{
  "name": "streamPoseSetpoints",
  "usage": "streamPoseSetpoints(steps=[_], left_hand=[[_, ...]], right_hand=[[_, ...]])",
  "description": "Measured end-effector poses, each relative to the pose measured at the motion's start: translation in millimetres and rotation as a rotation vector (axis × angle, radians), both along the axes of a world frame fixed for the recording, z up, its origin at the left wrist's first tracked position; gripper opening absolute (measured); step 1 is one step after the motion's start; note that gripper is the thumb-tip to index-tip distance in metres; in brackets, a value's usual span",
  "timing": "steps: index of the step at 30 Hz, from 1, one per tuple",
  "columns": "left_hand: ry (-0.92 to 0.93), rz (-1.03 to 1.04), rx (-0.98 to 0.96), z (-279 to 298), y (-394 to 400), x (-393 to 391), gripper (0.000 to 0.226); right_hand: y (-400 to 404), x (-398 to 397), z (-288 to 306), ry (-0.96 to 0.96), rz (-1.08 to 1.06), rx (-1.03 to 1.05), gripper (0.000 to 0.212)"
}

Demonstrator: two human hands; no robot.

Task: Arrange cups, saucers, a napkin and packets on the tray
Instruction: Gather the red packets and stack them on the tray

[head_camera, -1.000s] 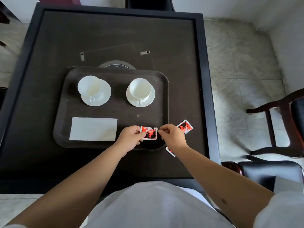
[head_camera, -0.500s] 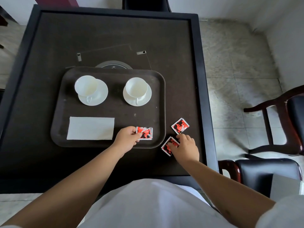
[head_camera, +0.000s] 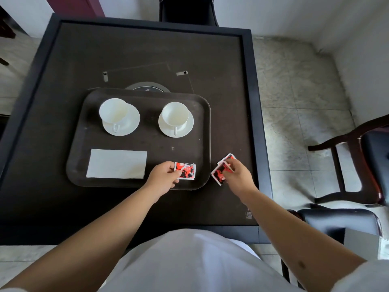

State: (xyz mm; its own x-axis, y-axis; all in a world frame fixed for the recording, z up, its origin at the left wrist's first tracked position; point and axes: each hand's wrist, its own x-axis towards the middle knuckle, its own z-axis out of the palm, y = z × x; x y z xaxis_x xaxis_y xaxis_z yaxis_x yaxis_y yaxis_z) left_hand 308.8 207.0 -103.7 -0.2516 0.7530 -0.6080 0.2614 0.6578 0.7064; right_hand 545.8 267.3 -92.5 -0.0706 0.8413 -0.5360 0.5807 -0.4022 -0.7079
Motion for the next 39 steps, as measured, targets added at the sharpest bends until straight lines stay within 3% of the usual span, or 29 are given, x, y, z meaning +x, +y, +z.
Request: streamPoseSetpoints(steps=[4,9,12,17,21,25,27,30,39], left_hand=[[-0.056,0.042,-0.014,-1.1,-1.1,0.3,0.015],[-0.262,0.101,-0.023,0.4,-5.6,-1.5,0.017],[-0.339,0.106,-0.01,4.0,-8.1,-3.8,0.017],[-0.48,0.136,-0.001,4.9,-13.8,-8.6,0.017],[-0.448,0.149,-0.009,1.5,-13.8,-8.8,0.018],[-0.456,0.249,0.012,-2.4,-12.5,-9.2,0.018],[-0.467,0.273,0.003,-2.9,-11.8,-9.5,0.017],[-0.464,0.27,-0.021,-4.4,-12.0,-7.8,0.017],[-0.348,0.222,-0.045,-6.1,-13.2,-8.2,0.02]], right_hand=[[7.9,-28.8,15.2,0.019,0.224,0.105,0.038],[7.5,-64.7,22.4,-0.146,0.649,0.331,0.016],[8.0,-75.0,20.4,-0.126,0.738,0.458,0.019],[9.1,-85.1,16.6,-0.08,0.741,0.47,0.034],[4.5,-89.2,9.1,-0.132,0.682,0.485,0.044],[-2.5,-86.9,-0.9,-0.12,0.399,0.277,0.05],[-5.0,-82.3,-6.3,-0.049,0.259,0.068,0.041],[-9.9,-77.3,-11.6,0.065,0.132,-0.092,0.007],[-15.2,-75.8,-15.8,0.096,0.099,-0.114,0.01]])
